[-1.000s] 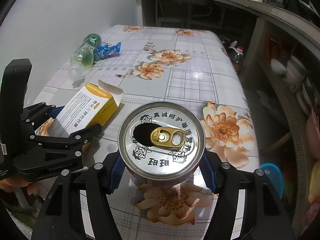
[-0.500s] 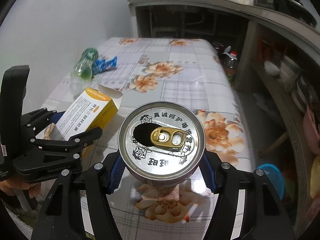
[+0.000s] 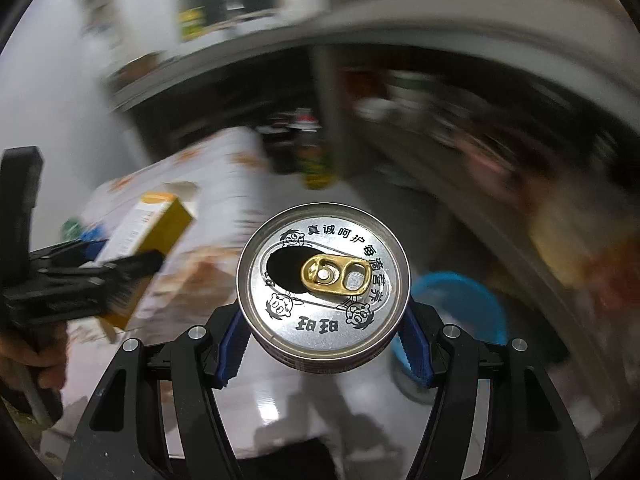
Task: Collect trash
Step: 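Carry the box and can down to the wastebasket and open both grippers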
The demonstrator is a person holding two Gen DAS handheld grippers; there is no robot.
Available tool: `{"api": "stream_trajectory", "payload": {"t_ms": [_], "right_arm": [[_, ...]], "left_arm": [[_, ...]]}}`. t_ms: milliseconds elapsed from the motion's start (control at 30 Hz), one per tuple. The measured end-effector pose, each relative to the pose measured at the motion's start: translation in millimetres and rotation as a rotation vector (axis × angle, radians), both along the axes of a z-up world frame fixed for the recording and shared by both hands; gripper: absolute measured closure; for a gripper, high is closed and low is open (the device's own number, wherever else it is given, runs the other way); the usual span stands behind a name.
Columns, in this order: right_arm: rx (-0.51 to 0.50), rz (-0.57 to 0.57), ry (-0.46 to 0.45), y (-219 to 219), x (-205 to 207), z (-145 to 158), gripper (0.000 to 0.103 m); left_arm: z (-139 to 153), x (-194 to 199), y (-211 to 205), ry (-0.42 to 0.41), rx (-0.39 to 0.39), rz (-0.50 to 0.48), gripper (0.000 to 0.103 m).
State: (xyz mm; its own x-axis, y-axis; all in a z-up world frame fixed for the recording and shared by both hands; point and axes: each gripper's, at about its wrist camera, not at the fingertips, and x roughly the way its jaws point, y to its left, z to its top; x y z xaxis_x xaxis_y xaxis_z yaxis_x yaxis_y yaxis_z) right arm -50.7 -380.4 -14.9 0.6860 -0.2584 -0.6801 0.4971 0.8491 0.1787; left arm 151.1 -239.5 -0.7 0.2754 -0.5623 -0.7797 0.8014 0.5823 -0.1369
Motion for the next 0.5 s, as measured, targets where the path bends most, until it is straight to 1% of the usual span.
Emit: {"api": "stream_trajectory", "payload": {"t_ms": [67, 133, 167, 200, 267, 333, 367, 400, 467, 500], "right_arm": [[0.025, -0.092, 0.024, -29.3, -18.2, -12.9, 0.041], [0.054, -0.191, 0.067, -59.8, -36.8, -33.3, 0.041], [0.078, -0.224, 0.082, -71.8, -43.2, -43.4, 0.041], [0.117, -0.260, 0.097, -87.7, -51.1, -57.3, 0.041], [0.163, -0.299, 0.114, -107.0, -58.3, -75.4, 0.041], [0.199, -0.330, 0.134, -127.7, -62.3, -96.3, 0.041], [0.219, -0.342, 0.142, -136.6, -61.5, -105.0, 0.041], [0.230, -0.351, 0.145, -143.7, -57.1, -110.2, 0.041], [0.238, -0.364, 0.132, -156.8, -50.0, -118.1, 0.041], [0.240, -0.365, 0.122, -166.5, -44.9, -124.5, 0.040]], "left_arm": [[-6.4, -6.2, -40.4, 0.040, 0.015, -0.072, 0.033], [-16.8, -12.1, -75.3, 0.091, 0.036, -0.130, 0.033], [-26.1, -16.9, -99.8, 0.133, 0.053, -0.173, 0.033], [-34.2, -21.1, -117.0, 0.156, 0.071, -0.197, 0.033], [-49.3, -32.2, -146.0, 0.176, 0.095, -0.236, 0.033], [-68.1, -44.2, -181.7, 0.189, 0.137, -0.268, 0.033], [-71.8, -47.2, -189.7, 0.195, 0.144, -0.275, 0.033], [-77.5, -51.8, -206.3, 0.206, 0.148, -0.287, 0.033], [-82.8, -55.9, -227.3, 0.222, 0.147, -0.296, 0.026], [-86.5, -56.1, -241.0, 0.240, 0.131, -0.298, 0.012]]}}
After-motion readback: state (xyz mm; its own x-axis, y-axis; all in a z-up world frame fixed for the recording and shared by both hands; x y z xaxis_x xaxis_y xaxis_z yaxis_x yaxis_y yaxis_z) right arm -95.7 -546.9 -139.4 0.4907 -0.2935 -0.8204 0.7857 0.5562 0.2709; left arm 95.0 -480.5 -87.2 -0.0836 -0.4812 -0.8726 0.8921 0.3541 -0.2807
